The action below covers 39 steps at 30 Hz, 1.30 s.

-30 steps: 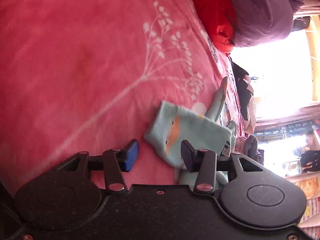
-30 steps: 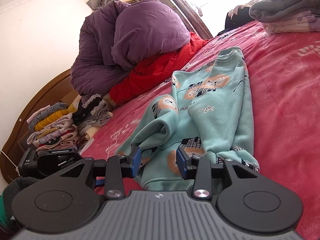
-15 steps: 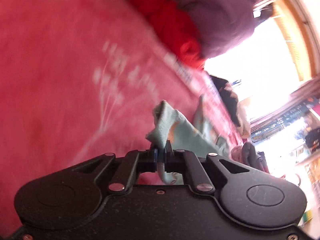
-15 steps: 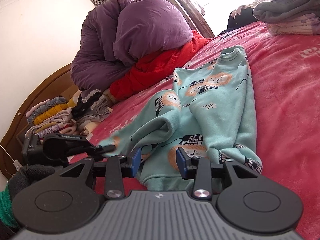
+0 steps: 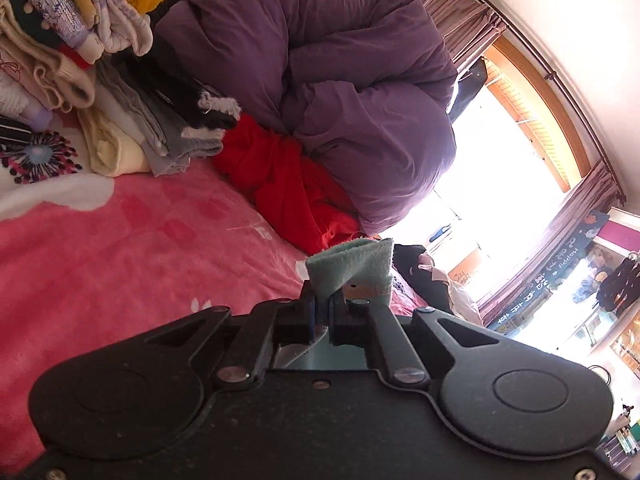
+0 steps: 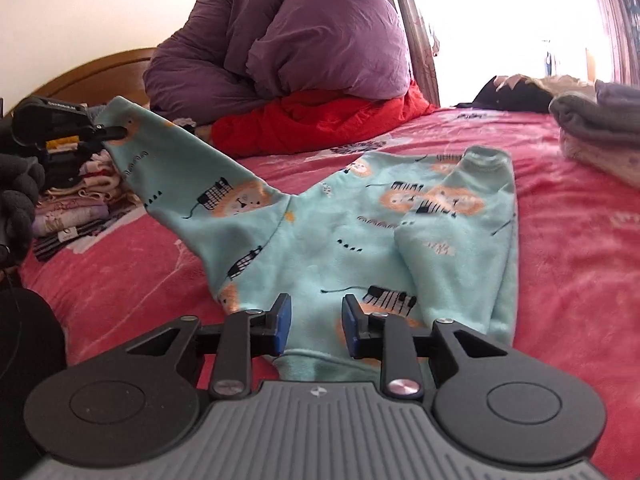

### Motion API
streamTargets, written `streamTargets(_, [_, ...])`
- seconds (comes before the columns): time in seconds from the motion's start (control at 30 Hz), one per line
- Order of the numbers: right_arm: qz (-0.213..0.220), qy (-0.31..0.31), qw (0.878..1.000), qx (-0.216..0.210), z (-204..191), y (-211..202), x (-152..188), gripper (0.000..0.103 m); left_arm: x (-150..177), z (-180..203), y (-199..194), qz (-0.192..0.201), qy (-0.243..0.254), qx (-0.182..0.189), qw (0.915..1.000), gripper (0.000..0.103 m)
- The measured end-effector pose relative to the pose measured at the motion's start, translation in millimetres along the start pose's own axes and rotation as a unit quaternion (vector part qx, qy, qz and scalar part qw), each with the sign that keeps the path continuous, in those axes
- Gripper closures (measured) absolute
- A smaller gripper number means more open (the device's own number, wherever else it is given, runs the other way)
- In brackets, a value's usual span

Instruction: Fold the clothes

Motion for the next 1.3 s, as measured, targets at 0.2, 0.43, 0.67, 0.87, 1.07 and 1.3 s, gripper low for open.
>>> streamTargets(0.2, [-0.059, -0.065, 0.996, 0.027, -14.6, 45.9, -24.0, 0.075, -0.3, 6.3, 2.8, -0.009, -0.005, 0.027, 0.9996, 0.100])
streamTargets(0.43, [-0.172, -0.149, 0.973, 0.038, -29.4, 108.5, -9.5, 0.087, 1.5, 11.8, 6.4, -0.034, -0.033, 0.058, 0.9972, 0.100])
streamTargets(0.67, [-0.142, -0.009, 0.990, -0.006, -2.6, 100.9, -65.3, 0.087, 0.2, 13.0, 7.1, -0.042, -0.054, 0.079, 0.9946, 0.100])
streamTargets(0.87, [-0.176, 0.159, 0.971, -0.035, 40.5, 157.7, -71.2, 0.087, -0.6, 14.0, 6.7, -0.057, -0.077, 0.110, 0.9892, 0.100])
streamTargets(1.07, [-0.181, 0.197, 0.963, -0.036, 49.1, 169.6, -62.5, 0.092, 0.7, 30.2, 7.9, -0.072, -0.074, 0.143, 0.9843, 0.100])
streamTargets(1.3, [-0.149, 0.335, 0.927, -0.073, 83.3, 163.5, -47.7, 0.089, 16.1, 79.8, 4.2, -0.101, -0.050, 0.180, 0.9772, 0.100])
Point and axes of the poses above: each gripper's, at about its wrist camera, not at the fingertips, and y roughly the way its jaws point, z to its right, x to its underside, the point moved 2 cm from there along y, roughly the way its jaws point, and after that the axes turned 4 degrees about -x, right-handed, at the moved point
